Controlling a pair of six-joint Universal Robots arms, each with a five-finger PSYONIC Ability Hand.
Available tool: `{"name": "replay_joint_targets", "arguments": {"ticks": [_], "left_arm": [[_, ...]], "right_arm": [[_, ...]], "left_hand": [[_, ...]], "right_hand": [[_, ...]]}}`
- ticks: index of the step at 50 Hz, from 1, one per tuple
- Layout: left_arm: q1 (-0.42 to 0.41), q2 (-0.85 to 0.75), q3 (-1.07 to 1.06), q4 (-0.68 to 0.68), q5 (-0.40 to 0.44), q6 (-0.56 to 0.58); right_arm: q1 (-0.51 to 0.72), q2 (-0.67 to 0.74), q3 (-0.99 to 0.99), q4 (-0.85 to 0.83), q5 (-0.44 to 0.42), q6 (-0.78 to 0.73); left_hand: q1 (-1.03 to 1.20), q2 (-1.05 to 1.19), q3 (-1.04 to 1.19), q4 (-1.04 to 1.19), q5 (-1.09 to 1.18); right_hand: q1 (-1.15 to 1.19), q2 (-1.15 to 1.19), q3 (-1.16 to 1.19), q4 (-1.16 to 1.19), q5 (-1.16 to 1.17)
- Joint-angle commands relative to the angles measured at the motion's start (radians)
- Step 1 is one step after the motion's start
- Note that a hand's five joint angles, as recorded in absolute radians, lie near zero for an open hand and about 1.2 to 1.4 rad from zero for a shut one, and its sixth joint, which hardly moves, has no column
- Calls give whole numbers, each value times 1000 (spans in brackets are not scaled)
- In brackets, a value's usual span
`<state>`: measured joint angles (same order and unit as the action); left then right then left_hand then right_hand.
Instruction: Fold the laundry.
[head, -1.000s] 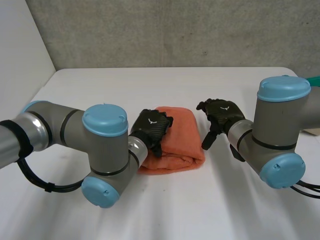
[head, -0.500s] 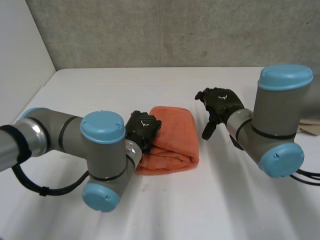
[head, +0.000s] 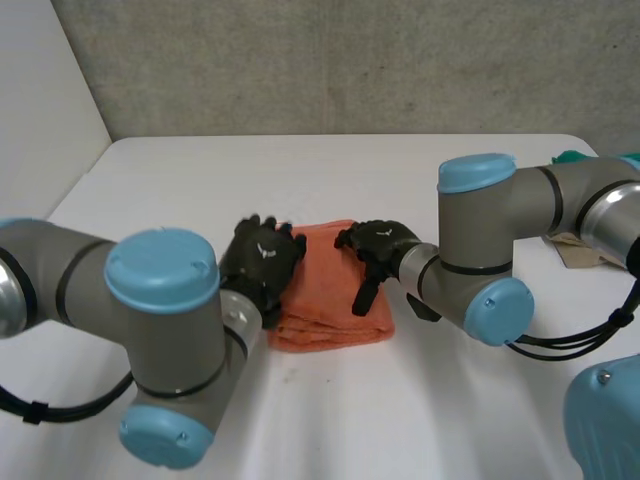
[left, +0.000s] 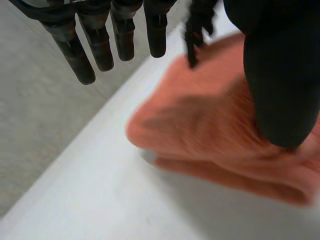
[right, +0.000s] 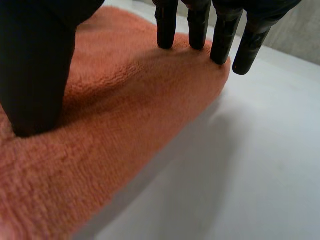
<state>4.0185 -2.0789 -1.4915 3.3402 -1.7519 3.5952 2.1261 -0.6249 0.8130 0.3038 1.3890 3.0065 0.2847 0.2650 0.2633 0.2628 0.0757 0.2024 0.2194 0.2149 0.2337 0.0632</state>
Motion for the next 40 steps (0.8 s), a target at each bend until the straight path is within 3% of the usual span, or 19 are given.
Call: {"name": "replay_joint_targets", "arguments": {"ticks": [1, 13, 23, 34, 40], "left_arm": [[39, -13, 123, 21, 9, -13], [56, -247, 231, -80, 35, -15], [73, -205, 220, -100, 97, -16], [88, -213, 204, -166, 95, -12], [100, -86, 211, -165, 106, -20]], "right_arm": [[0, -2, 20, -3, 10, -21], [6, -41, 80, -14, 8, -44], [15, -52, 103, -20, 50, -55], [23, -159, 205, -89, 79, -136], [29, -245, 278, -141, 94, -170]], "left_hand": [[-33, -13, -12, -11, 1], [-18, 1, 3, 4, 16], [-10, 10, 12, 12, 25], [-12, 7, 9, 9, 22], [-18, 1, 3, 4, 16]], "right_hand": [[-28, -45, -40, -59, -63], [-28, -45, -40, -59, -63], [-28, -45, -40, -59, -63], [-28, -45, -40, -59, -63], [-28, -45, -40, -59, -63]]}}
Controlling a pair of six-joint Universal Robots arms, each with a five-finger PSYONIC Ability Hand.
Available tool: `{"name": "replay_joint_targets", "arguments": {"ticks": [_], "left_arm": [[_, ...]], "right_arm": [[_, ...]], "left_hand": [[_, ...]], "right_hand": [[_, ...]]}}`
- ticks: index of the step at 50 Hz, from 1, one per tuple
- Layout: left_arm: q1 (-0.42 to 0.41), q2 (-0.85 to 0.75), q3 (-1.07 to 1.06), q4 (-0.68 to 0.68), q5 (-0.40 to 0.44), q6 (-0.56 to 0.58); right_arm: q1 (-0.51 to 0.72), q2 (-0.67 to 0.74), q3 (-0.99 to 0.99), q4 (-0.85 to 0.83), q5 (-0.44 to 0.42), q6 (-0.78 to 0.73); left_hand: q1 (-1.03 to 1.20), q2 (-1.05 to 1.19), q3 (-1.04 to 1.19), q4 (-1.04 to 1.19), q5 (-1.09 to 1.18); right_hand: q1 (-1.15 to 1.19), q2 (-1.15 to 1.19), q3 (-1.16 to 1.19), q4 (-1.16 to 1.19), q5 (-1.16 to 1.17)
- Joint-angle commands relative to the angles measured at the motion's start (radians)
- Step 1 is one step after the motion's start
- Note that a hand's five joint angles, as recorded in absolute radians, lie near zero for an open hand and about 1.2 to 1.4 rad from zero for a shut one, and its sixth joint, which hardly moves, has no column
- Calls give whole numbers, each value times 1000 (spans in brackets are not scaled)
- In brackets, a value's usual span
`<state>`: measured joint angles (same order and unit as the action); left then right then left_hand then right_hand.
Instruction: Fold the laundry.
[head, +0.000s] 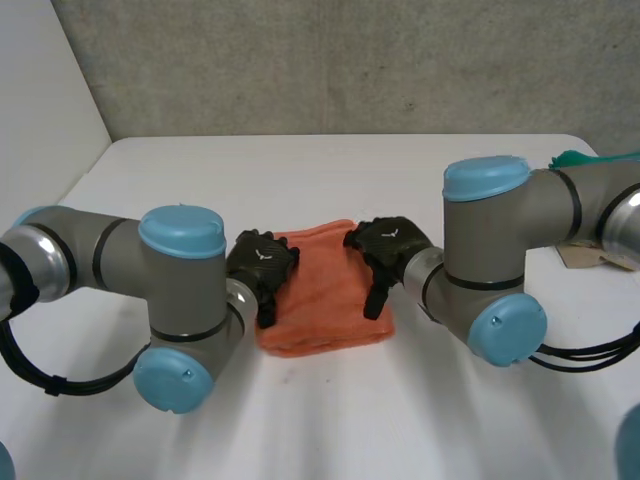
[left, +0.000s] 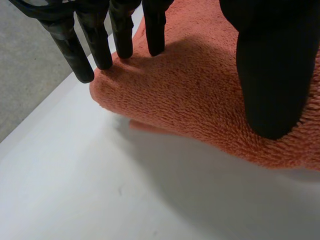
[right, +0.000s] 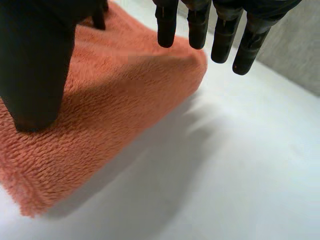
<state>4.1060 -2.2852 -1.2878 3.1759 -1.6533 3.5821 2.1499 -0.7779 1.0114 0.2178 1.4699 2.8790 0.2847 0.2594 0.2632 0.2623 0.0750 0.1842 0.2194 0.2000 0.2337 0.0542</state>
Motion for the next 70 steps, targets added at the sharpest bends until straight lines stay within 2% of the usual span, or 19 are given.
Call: {"name": "replay_joint_targets", "arguments": {"ticks": [1, 5, 9, 10, 15, 18, 22, 29, 36, 52, 56, 64, 67, 70], "left_arm": [[13, 133, 8, -1, 7, -6], [11, 213, 15, -2, 33, -6], [14, 294, 18, -13, 133, -34], [16, 317, 18, -30, 186, -60], [51, 349, 42, -126, 335, -150], [79, 354, 58, -175, 392, -198], [91, 355, 65, -197, 417, -241], [80, 354, 65, -202, 418, -249], [80, 354, 65, -202, 417, -250], [76, 359, 58, -202, 415, -253], [76, 359, 56, -202, 415, -255], [76, 359, 56, -202, 415, -255], [76, 359, 56, -202, 415, -255], [76, 359, 56, -202, 415, -255]], "right_arm": [[10, -113, 105, -69, 20, -43], [48, -167, 180, -107, 24, -43], [85, -198, 281, -179, 29, -40], [93, -201, 301, -196, 32, -40], [148, -201, 403, -294, 49, -43], [183, -181, 429, -350, 72, -44], [197, -123, 429, -406, 113, -53], [199, -60, 401, -480, 162, -118], [199, -40, 386, -541, 161, -155], [197, 2, 300, -541, 148, -153], [197, 17, 270, -541, 145, -150], [194, 52, 223, -529, 139, -144], [188, 52, 223, -528, 129, -144], [185, 48, 226, -523, 115, -144]], "left_hand": [[-21, 4, 0, 1, 14], [-27, -2, -6, -5, 8], [-24, 1, -3, -2, 11], [-24, 1, -3, -2, 11], [-21, 4, 0, 1, 14], [-18, 7, 3, 4, 17], [-21, 4, 0, 1, 14], [-24, 1, -3, -2, 11], [-24, 1, -3, -2, 11], [-21, 4, 0, 1, 14], [-21, 4, 0, 1, 14], [-21, 4, 0, 1, 14], [-18, 7, 3, 4, 17], [-18, 7, 3, 4, 17]], "right_hand": [[-10, -45, -25, -59, -54], [-10, -45, -25, -59, -54], [-10, -45, -25, -59, -54], [-10, -45, -25, -59, -54], [-10, -45, -25, -59, -54], [-10, -45, -25, -59, -54], [-10, -45, -25, -59, -54], [-10, -45, -25, -59, -54], [103, 68, 87, 54, 59], [250, 215, 234, 200, 205], [405, 370, 390, 356, 361], [887, 852, 871, 837, 842], [873, 837, 857, 823, 828], [560, 525, 544, 510, 515]]}}
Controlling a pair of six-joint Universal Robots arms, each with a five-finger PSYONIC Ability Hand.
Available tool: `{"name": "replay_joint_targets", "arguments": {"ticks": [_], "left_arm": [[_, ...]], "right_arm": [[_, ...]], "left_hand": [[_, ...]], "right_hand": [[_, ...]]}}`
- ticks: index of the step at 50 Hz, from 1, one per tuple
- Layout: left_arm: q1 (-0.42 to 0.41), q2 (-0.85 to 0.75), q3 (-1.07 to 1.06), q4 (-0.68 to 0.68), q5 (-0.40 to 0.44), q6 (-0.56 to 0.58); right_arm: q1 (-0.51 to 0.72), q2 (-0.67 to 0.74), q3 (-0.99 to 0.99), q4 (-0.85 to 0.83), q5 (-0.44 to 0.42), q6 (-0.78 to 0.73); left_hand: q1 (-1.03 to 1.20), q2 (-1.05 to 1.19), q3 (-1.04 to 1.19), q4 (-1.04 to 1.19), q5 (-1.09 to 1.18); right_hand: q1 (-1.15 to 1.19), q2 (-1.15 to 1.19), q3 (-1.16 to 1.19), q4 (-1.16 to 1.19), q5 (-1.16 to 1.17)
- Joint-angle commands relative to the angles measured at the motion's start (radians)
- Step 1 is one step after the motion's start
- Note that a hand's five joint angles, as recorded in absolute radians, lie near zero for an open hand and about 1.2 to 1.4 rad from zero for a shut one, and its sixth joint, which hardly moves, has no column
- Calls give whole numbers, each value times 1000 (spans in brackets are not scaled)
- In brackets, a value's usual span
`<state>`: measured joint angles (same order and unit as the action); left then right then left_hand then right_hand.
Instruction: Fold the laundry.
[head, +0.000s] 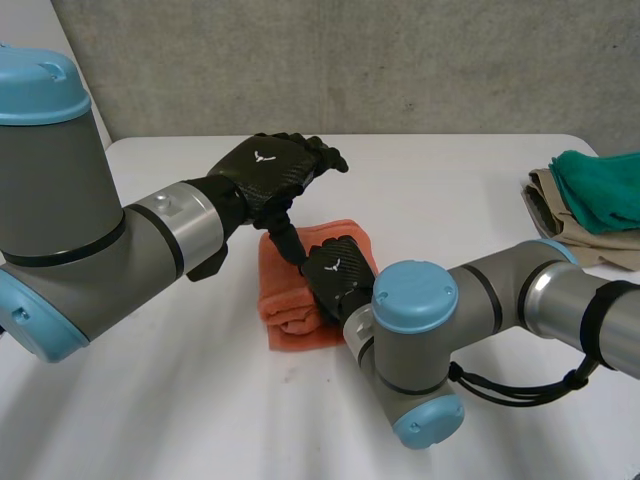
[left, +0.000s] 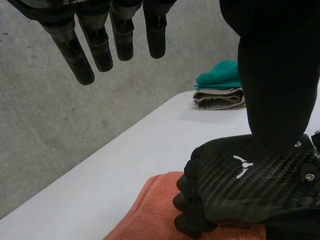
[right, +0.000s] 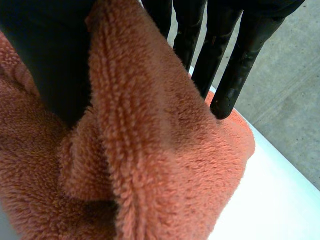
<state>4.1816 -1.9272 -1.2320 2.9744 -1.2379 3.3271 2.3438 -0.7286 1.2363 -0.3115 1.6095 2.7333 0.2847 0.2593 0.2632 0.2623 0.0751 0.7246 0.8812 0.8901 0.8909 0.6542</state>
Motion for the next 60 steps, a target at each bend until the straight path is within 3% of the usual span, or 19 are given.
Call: {"name": "replay_joint_targets", "arguments": {"ticks": [1, 2, 6, 19, 49, 55, 58, 60], "left_arm": [[0, 1, 0, 0, 0, 0], [0, 1, 0, 0, 0, 0], [0, 1, -3, 0, 0, 0], [2, -1, -4, 0, 0, 0], [5, -4, -4, 2, 0, -34], [6, -3, -4, 2, 0, -38], [5, -3, -6, 2, 0, -38], [5, -3, -6, 2, 0, -40]], "right_arm": [[-12, -6, 6, 11, -28, 3], [-17, -15, 18, 29, -32, 8], [-20, -46, 35, 96, -43, 19], [-32, -69, 78, 117, -72, 78], [-32, 26, -73, 114, -65, 60], [-32, 54, -115, 115, -65, 39], [-32, 67, -130, 117, -62, 31], [-32, 69, -130, 117, -60, 28]], "left_hand": [[-18, 7, 3, 4, 17], [-18, 7, 3, 4, 17], [-18, 7, 3, 4, 17], [-15, 10, 6, 7, 20], [-7, 19, 15, 16, 28], [-7, 19, 15, 16, 28], [-7, 19, 15, 16, 28], [-7, 19, 15, 16, 28]], "right_hand": [[-121, -278, -287, -288, -226], [-271, -428, -437, -437, -375], [-354, -511, -520, -521, -459], [-458, -614, -623, -624, -562], [-399, -555, -564, -565, -503], [-288, -444, -453, -454, -392], [-94, -251, -260, -261, -199], [161, 5, -4, -5, 57]]}}
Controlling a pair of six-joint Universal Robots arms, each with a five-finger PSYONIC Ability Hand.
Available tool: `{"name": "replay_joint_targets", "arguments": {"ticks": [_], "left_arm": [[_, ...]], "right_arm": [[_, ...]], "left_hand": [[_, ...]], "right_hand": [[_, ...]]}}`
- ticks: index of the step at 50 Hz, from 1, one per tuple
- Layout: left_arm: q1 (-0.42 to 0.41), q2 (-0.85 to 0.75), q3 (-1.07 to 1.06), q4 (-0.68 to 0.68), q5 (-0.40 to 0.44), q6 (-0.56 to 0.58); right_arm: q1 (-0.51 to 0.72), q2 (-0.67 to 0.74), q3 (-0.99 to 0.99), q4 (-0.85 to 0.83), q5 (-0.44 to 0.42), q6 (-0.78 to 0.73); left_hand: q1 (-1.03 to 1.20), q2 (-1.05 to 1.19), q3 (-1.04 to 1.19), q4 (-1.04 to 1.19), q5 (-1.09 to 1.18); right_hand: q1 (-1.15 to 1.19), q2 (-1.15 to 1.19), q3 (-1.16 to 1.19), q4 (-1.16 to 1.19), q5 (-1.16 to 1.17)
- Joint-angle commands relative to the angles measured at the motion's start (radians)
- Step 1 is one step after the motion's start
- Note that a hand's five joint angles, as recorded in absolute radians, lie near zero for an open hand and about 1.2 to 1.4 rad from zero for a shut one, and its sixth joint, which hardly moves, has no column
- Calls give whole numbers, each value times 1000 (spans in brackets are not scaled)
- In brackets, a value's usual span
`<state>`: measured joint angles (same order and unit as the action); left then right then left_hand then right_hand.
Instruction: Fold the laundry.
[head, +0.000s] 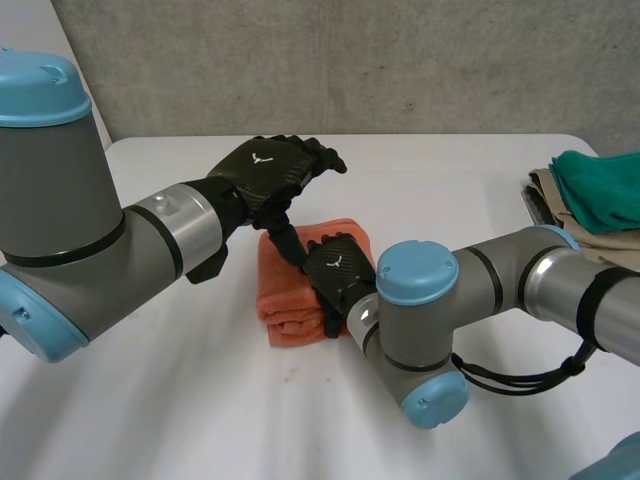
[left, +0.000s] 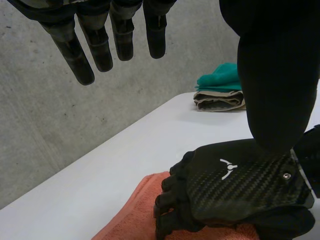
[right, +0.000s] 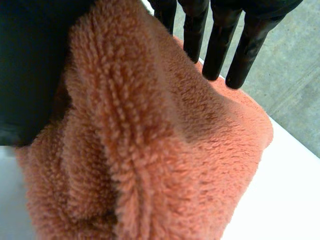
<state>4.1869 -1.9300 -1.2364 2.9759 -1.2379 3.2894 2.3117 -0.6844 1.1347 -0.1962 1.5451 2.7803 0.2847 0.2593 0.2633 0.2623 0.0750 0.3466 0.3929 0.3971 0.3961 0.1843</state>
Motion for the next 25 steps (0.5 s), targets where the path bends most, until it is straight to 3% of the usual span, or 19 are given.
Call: {"name": "replay_joint_targets", "arguments": {"ticks": [1, 3, 5, 14, 25], "left_arm": [[-1, 0, -2, 0, 0, -2], [-1, 0, -2, -2, 0, -2], [-1, 0, -2, -2, 0, -4], [-5, 8, -6, -2, -2, -4], [-4, 34, -6, -2, 0, -40]], "right_arm": [[0, 25, -30, 1, 6, -19], [-2, 17, -29, -2, 10, -19], [-5, 8, -26, -3, 12, -15], [-130, -92, 28, 9, -10, -36], [-423, -155, 165, 8, -151, -344]], "left_hand": [[-4, 22, 18, 19, 31], [-4, 22, 18, 19, 31], [-4, 22, 18, 19, 31], [-9, 16, 12, 13, 26], [-12, 13, 9, 10, 23]], "right_hand": [[610, 563, 559, 560, 597], [937, 891, 886, 887, 925], [1049, 1003, 999, 1000, 1037], [1050, 1003, 999, 1000, 1037], [1050, 1003, 999, 1000, 1037]]}}
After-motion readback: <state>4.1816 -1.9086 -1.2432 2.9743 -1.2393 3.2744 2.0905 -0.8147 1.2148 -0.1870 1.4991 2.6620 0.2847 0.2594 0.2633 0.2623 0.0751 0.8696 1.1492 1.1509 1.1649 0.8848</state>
